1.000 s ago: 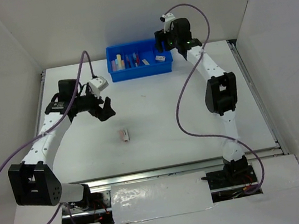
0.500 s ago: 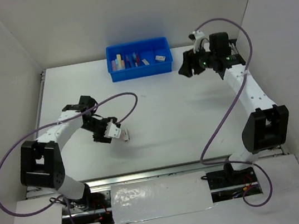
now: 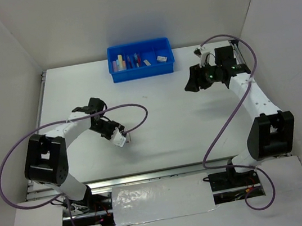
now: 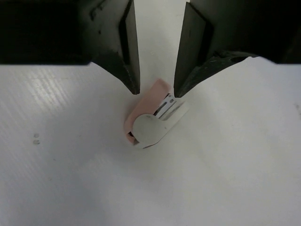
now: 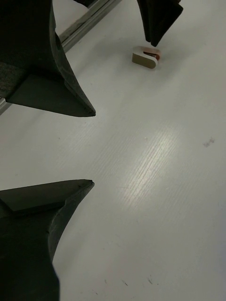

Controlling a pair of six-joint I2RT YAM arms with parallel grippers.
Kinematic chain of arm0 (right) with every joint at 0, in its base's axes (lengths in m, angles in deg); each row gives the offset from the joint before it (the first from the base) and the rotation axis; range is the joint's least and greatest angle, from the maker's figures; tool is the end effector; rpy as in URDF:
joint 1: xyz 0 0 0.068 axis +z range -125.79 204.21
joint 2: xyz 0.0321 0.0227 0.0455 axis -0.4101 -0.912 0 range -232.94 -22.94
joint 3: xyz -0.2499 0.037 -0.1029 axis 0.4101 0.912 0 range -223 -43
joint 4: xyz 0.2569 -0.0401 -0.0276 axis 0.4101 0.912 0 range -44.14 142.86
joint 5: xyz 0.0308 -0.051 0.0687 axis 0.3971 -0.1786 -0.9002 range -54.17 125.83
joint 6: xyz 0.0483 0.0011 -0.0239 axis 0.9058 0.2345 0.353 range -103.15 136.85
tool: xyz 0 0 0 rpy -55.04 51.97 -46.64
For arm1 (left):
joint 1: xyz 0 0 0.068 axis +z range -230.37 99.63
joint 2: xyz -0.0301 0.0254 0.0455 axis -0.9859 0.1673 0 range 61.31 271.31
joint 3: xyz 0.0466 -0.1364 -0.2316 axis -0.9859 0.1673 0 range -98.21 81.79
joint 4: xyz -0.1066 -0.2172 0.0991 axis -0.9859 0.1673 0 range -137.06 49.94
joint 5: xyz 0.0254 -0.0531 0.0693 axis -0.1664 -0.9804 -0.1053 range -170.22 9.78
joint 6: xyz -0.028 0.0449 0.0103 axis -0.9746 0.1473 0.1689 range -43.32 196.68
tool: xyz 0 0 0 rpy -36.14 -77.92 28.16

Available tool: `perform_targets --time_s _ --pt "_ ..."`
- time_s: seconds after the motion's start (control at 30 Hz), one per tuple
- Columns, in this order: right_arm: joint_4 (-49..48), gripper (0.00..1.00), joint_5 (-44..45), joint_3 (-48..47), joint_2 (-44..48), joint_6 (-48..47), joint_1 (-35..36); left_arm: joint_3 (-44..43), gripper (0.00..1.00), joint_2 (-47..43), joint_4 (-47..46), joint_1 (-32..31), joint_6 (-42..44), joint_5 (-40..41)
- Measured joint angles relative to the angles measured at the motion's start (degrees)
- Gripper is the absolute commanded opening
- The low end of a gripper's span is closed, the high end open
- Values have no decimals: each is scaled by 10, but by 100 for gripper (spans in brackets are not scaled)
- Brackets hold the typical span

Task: Sort the stationery into containers
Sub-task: Pick up the stapler from the center of the board.

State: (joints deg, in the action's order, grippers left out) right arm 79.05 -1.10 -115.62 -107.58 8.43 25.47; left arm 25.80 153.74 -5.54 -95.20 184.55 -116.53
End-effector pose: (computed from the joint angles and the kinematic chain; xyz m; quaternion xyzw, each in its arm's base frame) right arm 0.3191 0.0284 0.3114 -0.1943 0.8636 0.2697 0.3791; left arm 0.2705 -0.0935 0.1796 0.8450 0.4244 -0.1408 0.2934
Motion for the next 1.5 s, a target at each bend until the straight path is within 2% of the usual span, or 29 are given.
perform_targets --time_s 0.2,0.37,0.63,1.1,1.5 --pt "4 61 -14 11 0 0 0 -36 33 -6 7 -20 34 -2" --pt "7 60 -17 11 0 0 0 -71 33 15 12 -38 45 -1" --pt "12 60 -22 11 -2 0 -7 -79 32 61 23 -56 46 23" --pt "21 60 -42 8 -15 0 -38 -124 39 100 63 -71 47 79" --pt "24 59 -50 6 -20 0 -57 -163 34 123 97 -110 47 152"
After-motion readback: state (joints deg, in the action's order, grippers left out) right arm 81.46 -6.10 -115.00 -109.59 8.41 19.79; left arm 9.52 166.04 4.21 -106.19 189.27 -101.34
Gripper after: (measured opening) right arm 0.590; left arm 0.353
